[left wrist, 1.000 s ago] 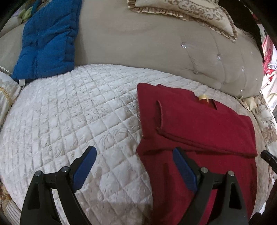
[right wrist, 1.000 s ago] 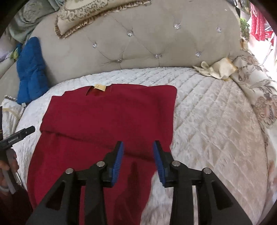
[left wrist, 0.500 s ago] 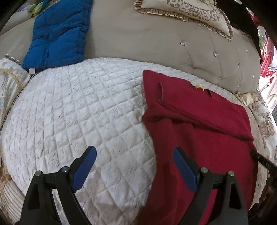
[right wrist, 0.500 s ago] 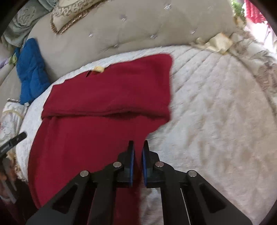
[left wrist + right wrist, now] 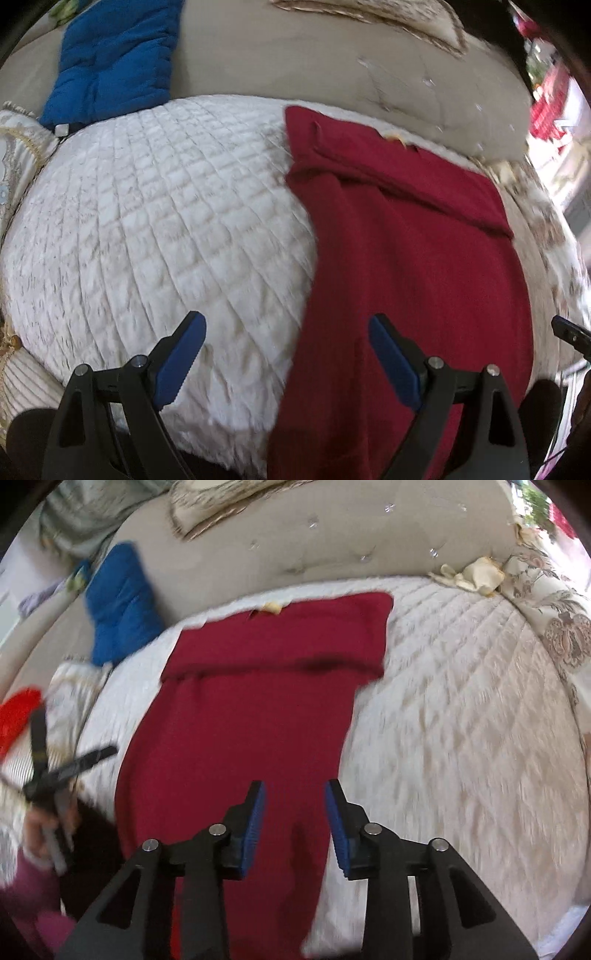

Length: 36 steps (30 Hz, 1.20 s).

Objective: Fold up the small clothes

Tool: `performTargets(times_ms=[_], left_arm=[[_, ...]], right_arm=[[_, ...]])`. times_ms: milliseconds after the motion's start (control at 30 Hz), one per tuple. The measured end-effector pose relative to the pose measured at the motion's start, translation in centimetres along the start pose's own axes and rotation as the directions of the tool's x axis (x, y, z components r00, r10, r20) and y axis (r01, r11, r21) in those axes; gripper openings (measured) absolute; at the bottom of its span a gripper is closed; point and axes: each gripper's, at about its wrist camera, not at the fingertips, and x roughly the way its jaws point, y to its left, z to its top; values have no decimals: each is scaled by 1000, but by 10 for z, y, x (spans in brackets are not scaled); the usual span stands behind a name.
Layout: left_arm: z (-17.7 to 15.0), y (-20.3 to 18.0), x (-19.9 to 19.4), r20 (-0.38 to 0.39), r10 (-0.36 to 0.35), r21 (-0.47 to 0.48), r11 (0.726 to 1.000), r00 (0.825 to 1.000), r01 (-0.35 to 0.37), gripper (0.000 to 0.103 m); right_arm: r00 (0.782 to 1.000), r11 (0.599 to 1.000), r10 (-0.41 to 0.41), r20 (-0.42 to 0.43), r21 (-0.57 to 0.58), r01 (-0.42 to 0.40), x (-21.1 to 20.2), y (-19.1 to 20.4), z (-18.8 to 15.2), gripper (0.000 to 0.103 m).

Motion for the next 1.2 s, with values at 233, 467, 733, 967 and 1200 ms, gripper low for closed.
performTargets(times_ms=[233,467,733,967,1200], left_arm=[[-39,-10,-4,-56,45,91,995,997,-40,93],[-46,-2,-6,-77,34,36,999,996,-31,93],[-47,-2,-5,-84,39,41,999,996,-36,93],[-53,-1,-6,-117,52,55,997,992,-46,93],[-66,6,0,-235,49,56,998,971,-36,93]], right_arm=[[994,1000,-5,-109,12,6,9,3,-69,19],[987,999,-22,-159,24,26,26,4,-91,21],[988,999,-15,-155,36,21,30,7,-102,27],[984,999,-1,-179,47,9,40,16,-100,29],[982,999,12,-190,40,-5,46,17,-100,31]])
